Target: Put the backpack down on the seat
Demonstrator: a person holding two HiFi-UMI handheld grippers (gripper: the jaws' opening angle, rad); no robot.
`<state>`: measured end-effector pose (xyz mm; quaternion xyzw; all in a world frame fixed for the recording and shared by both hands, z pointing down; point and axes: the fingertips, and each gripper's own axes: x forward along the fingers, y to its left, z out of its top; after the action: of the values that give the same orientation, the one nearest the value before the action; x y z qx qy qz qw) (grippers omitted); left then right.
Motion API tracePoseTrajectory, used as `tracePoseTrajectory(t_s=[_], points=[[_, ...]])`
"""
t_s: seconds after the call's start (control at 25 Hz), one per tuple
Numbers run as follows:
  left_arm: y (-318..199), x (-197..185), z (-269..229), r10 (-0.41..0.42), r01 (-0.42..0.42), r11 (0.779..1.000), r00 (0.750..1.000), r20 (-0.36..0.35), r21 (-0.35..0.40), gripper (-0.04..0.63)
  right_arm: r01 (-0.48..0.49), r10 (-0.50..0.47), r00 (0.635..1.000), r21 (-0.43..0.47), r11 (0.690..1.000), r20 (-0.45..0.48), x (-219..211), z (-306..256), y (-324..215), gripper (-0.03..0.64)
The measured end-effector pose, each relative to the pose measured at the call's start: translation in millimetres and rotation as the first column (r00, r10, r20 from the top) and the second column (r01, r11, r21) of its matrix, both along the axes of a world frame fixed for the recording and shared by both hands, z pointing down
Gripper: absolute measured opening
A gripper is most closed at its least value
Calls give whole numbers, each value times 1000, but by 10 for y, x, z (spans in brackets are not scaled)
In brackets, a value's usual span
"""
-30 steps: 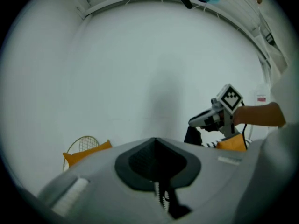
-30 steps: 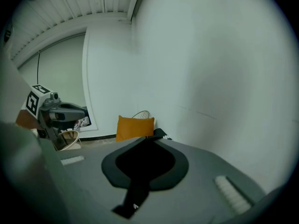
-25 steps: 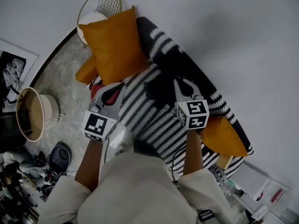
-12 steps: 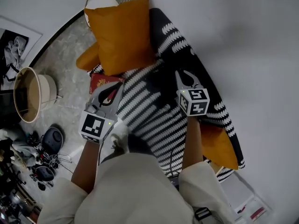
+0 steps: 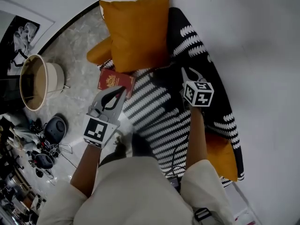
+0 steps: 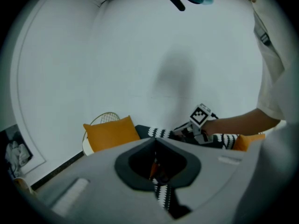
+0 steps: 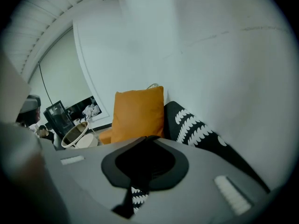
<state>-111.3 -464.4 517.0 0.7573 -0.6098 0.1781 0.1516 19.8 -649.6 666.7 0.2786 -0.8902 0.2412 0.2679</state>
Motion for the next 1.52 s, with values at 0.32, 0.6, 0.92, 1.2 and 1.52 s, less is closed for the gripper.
tracePoseTrajectory(t_s=[0.32, 0.6, 0.92, 1.2, 1.52], points=[[46, -115, 166, -18, 18, 999, 1000, -4, -39, 5, -52, 52, 999, 2, 999, 8, -220, 228, -484, 14], [12, -172, 348, -27, 26, 997, 1000, 0, -74, 5, -59, 61, 998, -59, 997, 28, -369, 599, -709, 12], [37, -256, 340, -23, 23, 997, 1000, -8, -80, 5, -157, 173, 973, -111, 981, 154, -441, 803, -874, 44], [132, -362, 371, -25, 25, 996, 1000, 1, -91, 5, -236, 260, 936, -124, 964, 239, -501, 921, -1200, 70], [194, -420, 351, -20, 19, 995, 1000, -4, -97, 5, -242, 263, 933, -113, 964, 245, -532, 819, -1056, 195]])
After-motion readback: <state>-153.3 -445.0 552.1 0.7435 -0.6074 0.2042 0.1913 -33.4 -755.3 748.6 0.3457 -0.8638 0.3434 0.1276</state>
